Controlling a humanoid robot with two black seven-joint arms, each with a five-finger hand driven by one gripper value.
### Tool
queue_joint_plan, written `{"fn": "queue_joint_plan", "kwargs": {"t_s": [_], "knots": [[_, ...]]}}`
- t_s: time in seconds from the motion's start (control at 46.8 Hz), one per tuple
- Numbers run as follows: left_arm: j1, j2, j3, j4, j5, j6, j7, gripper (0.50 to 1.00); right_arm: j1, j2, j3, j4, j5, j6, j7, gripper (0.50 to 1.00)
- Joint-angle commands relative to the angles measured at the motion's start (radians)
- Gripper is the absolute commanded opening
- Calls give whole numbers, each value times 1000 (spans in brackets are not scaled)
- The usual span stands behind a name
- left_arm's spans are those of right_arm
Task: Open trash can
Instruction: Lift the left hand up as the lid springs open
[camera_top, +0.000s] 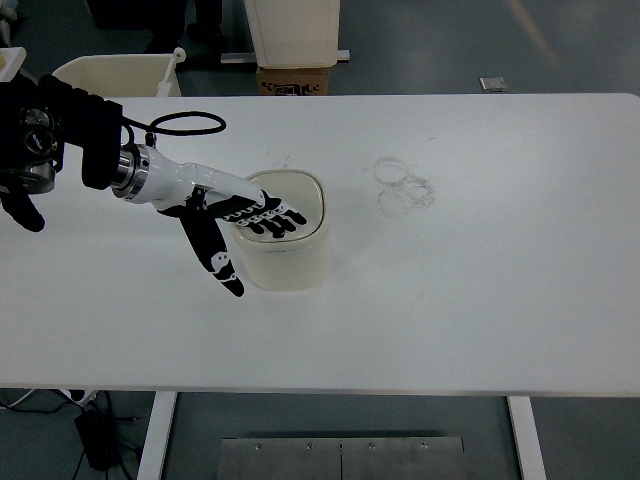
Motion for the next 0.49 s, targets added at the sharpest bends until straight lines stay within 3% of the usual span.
{"fn": "queue_joint_plan", "kwargs": {"t_s": [0.0, 0.471], "knots": [[-5, 0, -4, 0, -1, 0, 0, 1000, 0, 0, 0, 0, 0, 0, 1, 993], [-53, 59, -193, 64, -38, -20, 0, 1000, 0, 0, 0, 0, 0, 0, 0, 993]]}}
